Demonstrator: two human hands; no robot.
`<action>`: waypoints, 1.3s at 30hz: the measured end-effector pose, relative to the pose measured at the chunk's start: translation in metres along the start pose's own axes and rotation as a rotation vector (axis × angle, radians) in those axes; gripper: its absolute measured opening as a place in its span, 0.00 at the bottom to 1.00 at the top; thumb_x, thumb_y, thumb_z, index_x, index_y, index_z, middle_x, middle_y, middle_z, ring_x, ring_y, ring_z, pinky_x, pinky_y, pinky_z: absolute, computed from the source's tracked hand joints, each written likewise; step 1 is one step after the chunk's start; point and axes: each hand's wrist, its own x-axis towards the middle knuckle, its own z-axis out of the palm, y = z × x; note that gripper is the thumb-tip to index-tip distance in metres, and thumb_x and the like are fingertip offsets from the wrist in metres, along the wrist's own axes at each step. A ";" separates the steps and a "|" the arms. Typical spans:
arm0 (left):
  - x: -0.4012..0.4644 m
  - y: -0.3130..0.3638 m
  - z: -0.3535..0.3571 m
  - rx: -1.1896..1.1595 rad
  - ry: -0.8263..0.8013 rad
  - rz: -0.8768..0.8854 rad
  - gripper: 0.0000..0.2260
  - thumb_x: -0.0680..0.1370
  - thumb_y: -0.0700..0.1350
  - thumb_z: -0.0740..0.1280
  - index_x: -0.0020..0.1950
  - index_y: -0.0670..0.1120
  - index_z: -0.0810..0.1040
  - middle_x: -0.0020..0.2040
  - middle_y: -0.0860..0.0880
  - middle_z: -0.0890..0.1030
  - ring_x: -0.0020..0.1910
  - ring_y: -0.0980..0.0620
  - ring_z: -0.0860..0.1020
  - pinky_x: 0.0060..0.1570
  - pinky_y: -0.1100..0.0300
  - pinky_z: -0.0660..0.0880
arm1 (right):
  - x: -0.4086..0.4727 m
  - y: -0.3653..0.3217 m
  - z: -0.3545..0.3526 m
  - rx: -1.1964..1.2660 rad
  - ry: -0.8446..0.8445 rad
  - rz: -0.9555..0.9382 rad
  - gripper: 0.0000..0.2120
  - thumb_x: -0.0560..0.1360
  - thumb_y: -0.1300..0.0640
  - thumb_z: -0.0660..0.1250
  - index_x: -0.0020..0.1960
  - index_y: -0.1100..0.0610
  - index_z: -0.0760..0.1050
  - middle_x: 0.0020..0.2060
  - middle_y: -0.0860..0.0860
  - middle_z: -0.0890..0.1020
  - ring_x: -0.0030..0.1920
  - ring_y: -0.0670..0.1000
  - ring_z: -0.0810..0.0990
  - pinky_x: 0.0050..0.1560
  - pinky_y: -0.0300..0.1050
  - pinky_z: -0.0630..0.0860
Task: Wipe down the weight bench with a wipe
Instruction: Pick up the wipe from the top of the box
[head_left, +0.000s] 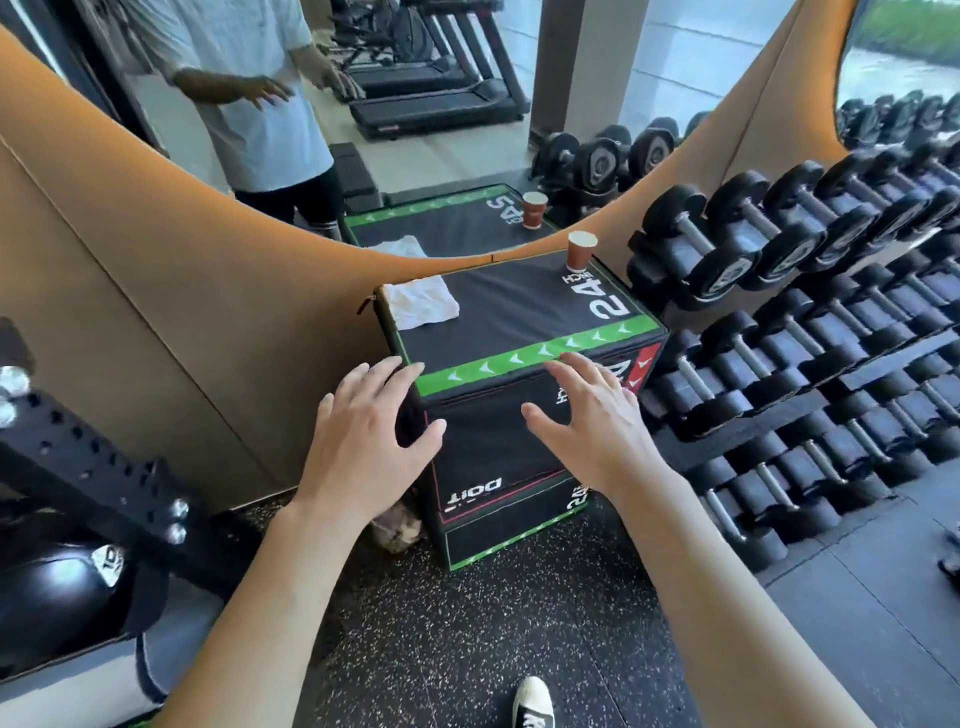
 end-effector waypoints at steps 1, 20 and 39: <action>0.010 0.002 0.001 0.000 0.008 -0.010 0.29 0.81 0.61 0.65 0.81 0.54 0.67 0.81 0.53 0.66 0.81 0.48 0.60 0.77 0.41 0.61 | 0.014 0.004 0.000 0.007 -0.007 -0.017 0.34 0.77 0.32 0.58 0.78 0.47 0.65 0.78 0.45 0.64 0.78 0.50 0.59 0.76 0.58 0.59; 0.142 -0.074 0.032 -0.004 0.047 -0.053 0.26 0.81 0.58 0.67 0.78 0.53 0.71 0.78 0.54 0.70 0.80 0.51 0.62 0.79 0.46 0.61 | 0.211 -0.014 0.064 0.097 -0.123 -0.174 0.31 0.78 0.36 0.61 0.78 0.47 0.66 0.78 0.43 0.64 0.78 0.49 0.58 0.74 0.57 0.60; 0.302 -0.233 0.067 -0.133 -0.106 0.084 0.25 0.81 0.59 0.67 0.77 0.52 0.73 0.77 0.52 0.72 0.78 0.49 0.65 0.77 0.44 0.64 | 0.358 -0.079 0.171 -0.041 -0.233 -0.011 0.28 0.79 0.39 0.61 0.76 0.49 0.69 0.75 0.45 0.68 0.75 0.52 0.63 0.71 0.57 0.63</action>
